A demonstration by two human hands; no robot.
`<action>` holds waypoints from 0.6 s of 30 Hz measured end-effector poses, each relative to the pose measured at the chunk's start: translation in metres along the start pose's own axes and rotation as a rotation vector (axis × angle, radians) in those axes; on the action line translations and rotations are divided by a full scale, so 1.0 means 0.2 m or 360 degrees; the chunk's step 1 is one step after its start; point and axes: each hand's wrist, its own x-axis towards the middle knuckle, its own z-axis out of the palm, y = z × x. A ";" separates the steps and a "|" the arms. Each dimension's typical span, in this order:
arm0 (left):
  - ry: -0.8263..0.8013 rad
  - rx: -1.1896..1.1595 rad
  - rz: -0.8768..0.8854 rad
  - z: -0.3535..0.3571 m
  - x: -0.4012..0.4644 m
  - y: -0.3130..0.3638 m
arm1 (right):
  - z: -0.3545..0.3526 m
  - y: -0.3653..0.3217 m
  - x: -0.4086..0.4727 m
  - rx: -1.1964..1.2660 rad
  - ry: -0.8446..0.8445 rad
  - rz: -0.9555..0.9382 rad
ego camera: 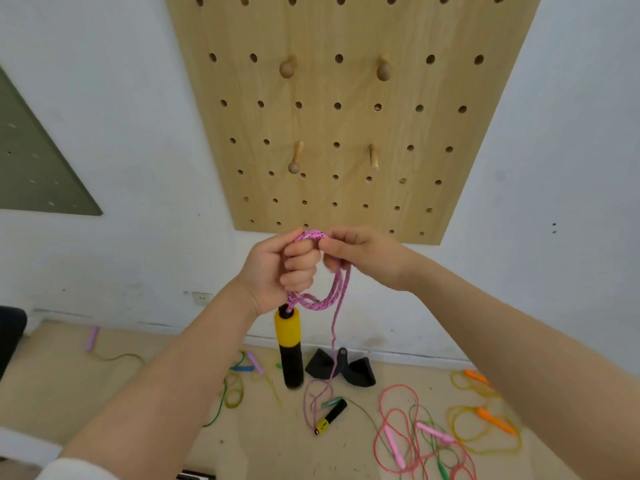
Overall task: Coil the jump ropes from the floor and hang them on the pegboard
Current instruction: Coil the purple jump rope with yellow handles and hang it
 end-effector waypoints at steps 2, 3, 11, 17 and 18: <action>0.0328 0.0080 0.0125 0.01 -0.02 0.02 | -0.02 -0.01 0.03 0.0050 0.0038 0.0031; 0.0459 0.0069 0.0220 0.01 -0.04 0.03 | -0.05 -0.01 0.04 0.0128 -0.0019 0.0050; -0.0097 -0.0373 0.0497 0.00 -0.09 0.05 | 0.01 0.05 0.13 0.1466 -0.0349 0.0004; -0.0308 -0.0213 0.0179 -0.09 -0.15 0.15 | 0.14 -0.02 0.23 0.0913 -0.0099 0.0292; -0.0201 -0.0113 0.0197 -0.09 -0.16 0.16 | 0.16 -0.01 0.25 0.0825 -0.0055 0.0282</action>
